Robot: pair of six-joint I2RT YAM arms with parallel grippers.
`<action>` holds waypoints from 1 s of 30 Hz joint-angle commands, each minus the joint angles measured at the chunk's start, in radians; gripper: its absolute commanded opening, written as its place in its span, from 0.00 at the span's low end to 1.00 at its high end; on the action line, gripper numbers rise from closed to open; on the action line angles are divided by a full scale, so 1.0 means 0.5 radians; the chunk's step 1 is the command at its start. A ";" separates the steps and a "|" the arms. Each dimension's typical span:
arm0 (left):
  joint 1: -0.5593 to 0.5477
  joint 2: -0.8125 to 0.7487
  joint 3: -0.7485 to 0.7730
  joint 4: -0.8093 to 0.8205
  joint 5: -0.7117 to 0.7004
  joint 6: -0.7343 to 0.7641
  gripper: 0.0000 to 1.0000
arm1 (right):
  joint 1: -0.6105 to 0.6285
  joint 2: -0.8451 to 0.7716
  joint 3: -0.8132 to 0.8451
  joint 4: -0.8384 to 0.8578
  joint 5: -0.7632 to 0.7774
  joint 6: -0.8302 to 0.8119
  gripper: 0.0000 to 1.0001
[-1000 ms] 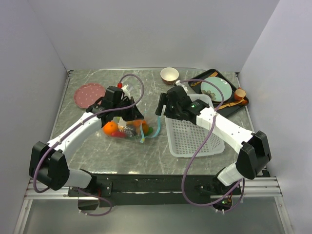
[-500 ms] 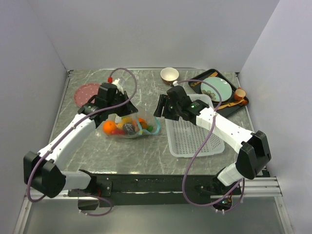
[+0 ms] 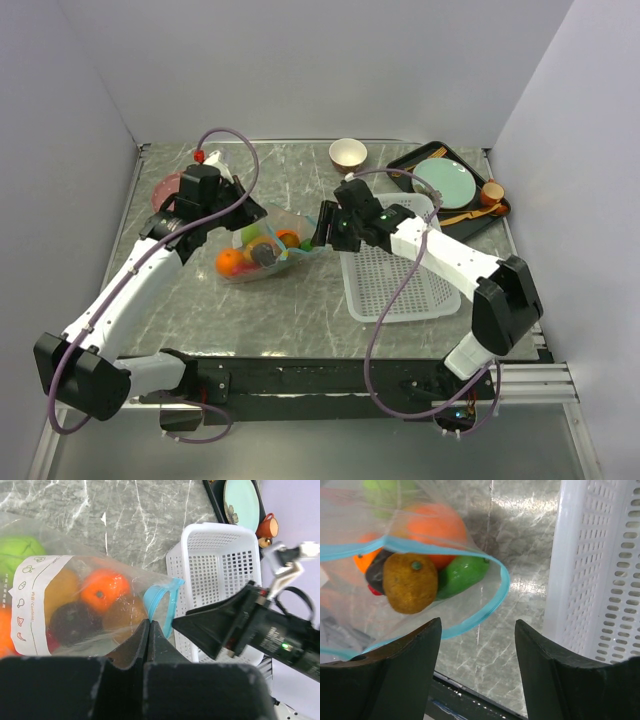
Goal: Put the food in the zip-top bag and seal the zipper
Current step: Adjust the zipper food storage bag at the center of the board.
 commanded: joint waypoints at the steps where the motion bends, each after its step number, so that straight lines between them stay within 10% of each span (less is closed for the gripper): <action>1: 0.020 -0.080 0.042 0.033 -0.007 -0.004 0.01 | 0.001 0.093 0.064 0.060 -0.008 0.011 0.66; 8: 0.032 -0.101 0.026 0.036 0.008 -0.001 0.01 | -0.002 0.179 0.116 0.103 -0.023 0.054 0.57; 16: 0.051 -0.110 0.023 0.014 0.014 0.020 0.01 | 0.004 0.142 0.184 0.136 0.004 -0.004 0.04; 30: 0.075 -0.077 0.241 -0.050 0.201 0.088 0.01 | 0.175 0.360 1.156 -0.140 -0.318 -0.333 0.03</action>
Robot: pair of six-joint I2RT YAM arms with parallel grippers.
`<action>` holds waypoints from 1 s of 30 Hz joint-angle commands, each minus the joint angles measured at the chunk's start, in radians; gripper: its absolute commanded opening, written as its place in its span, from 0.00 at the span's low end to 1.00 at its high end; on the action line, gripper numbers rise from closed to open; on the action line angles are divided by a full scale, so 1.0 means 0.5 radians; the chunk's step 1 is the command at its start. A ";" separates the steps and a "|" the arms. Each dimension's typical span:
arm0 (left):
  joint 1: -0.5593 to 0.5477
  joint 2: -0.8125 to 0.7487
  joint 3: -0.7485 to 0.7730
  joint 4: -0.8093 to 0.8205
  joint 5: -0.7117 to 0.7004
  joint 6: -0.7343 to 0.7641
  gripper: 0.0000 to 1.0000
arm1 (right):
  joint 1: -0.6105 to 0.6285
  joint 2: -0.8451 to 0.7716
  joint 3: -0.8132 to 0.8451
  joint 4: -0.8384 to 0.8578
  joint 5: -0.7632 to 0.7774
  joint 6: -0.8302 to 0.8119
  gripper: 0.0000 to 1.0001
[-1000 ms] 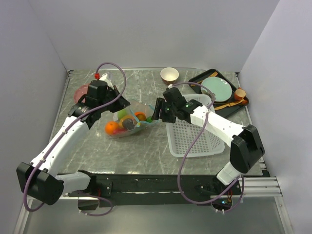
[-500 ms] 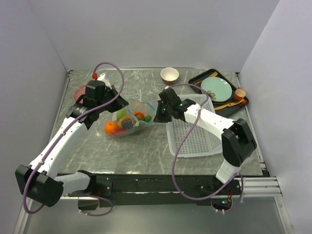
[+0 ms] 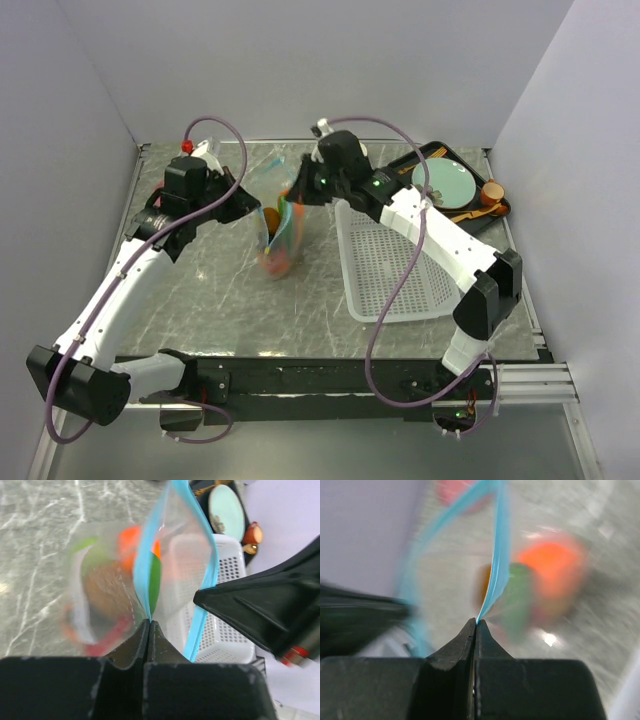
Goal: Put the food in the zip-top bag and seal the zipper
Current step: Adjust the zipper food storage bag at the center of the board.
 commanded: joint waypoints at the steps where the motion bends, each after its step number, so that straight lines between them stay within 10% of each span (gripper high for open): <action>1: 0.003 -0.021 0.096 0.065 0.183 0.038 0.01 | 0.120 0.158 0.299 -0.076 -0.167 -0.123 0.03; 30: 0.000 0.043 -0.192 0.258 0.336 -0.008 0.02 | 0.108 0.073 -0.206 0.216 0.005 0.150 0.09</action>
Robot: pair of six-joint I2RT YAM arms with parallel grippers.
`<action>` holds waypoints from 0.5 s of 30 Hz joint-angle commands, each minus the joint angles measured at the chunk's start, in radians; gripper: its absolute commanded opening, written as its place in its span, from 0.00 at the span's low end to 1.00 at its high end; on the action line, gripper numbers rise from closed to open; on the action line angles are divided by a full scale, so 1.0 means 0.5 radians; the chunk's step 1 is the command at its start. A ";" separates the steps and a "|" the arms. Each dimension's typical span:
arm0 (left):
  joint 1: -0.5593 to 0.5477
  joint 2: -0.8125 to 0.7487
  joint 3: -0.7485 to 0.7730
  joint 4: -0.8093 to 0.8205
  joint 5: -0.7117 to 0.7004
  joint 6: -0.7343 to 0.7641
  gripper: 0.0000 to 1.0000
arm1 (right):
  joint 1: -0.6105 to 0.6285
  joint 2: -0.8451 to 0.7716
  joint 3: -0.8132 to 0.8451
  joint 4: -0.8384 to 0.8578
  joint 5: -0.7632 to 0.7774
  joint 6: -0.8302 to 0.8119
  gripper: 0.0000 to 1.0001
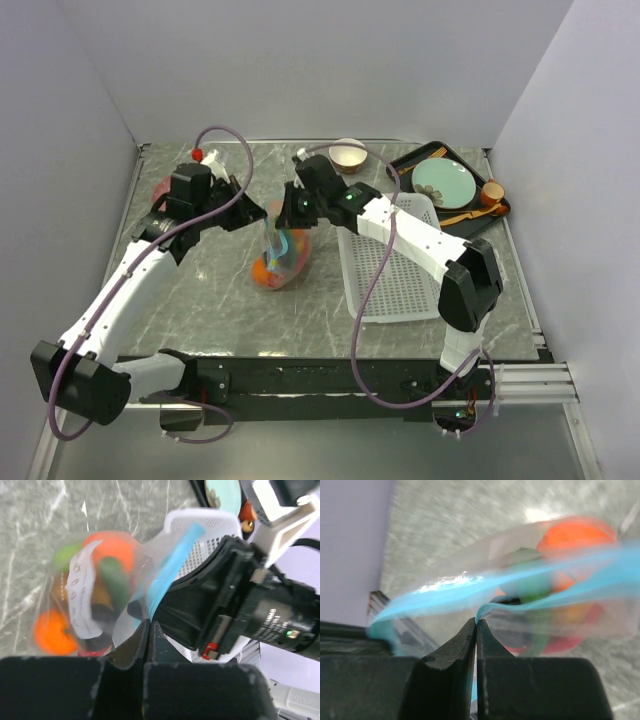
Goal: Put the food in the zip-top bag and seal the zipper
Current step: Adjust the zipper food storage bag at the center of the board.
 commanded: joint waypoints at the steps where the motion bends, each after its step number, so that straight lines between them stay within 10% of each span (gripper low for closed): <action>1: -0.005 0.057 -0.092 0.213 0.179 -0.010 0.03 | -0.017 -0.152 -0.154 0.129 0.075 0.089 0.09; 15: -0.008 0.119 -0.077 0.321 0.321 -0.016 0.16 | -0.027 -0.569 -0.485 0.230 0.428 0.184 0.15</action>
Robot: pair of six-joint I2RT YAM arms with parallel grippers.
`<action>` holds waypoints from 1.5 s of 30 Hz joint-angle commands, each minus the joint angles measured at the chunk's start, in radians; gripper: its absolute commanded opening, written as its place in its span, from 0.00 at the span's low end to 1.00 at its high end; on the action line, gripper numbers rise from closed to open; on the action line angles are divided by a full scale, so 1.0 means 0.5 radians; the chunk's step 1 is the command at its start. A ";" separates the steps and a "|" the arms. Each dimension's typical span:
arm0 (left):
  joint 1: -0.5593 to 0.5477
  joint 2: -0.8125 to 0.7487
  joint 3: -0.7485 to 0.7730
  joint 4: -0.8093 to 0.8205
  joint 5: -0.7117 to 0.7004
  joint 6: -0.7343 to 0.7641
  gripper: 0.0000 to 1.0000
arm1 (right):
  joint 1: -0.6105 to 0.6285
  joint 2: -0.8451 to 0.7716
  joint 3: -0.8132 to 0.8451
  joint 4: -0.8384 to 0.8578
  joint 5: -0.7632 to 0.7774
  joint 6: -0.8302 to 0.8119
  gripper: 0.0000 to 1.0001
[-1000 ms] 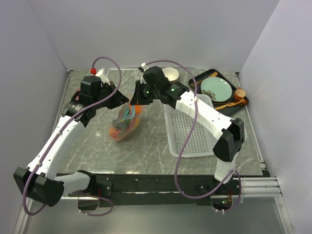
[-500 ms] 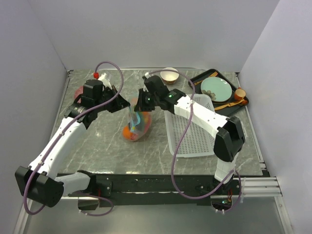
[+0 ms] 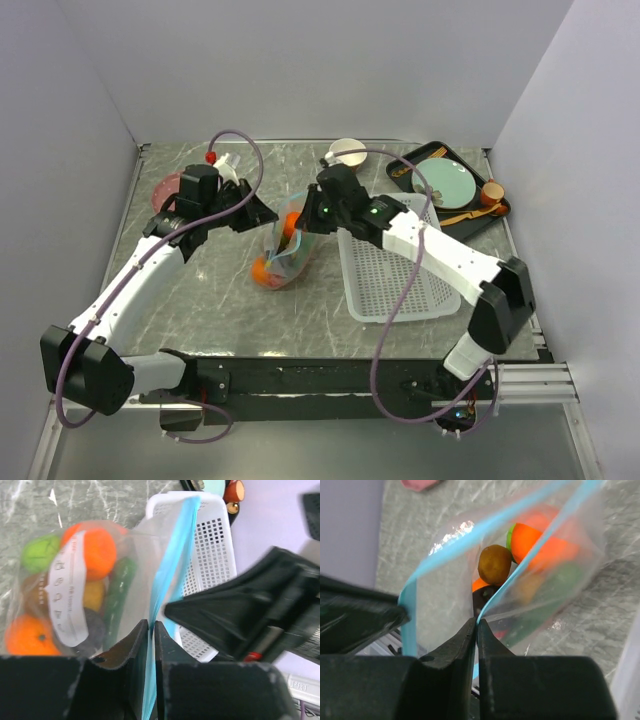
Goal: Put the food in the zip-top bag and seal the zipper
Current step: Adjust the zipper food storage bag at the center of the board.
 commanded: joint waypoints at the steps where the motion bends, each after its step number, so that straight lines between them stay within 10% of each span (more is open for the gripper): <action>1: -0.006 0.017 0.038 0.135 0.090 -0.004 0.17 | -0.014 -0.170 -0.063 0.146 0.108 0.039 0.15; 9: -0.012 0.097 0.047 0.194 0.345 0.045 0.32 | -0.021 -0.087 0.020 0.100 0.071 0.036 0.14; 13: -0.012 0.011 0.047 0.105 0.238 0.116 0.58 | -0.030 -0.087 0.036 0.082 0.090 0.036 0.14; 18: -0.012 -0.157 0.026 -0.008 -0.011 0.217 0.67 | -0.036 -0.068 0.075 0.060 0.081 0.026 0.15; 32: -0.021 -1.099 -0.860 0.390 -0.443 0.153 0.69 | -0.060 0.014 0.247 -0.044 0.059 0.008 0.16; 45: -0.104 -1.293 -1.060 0.568 -0.486 0.045 0.65 | -0.103 0.060 0.321 -0.084 0.010 0.011 0.18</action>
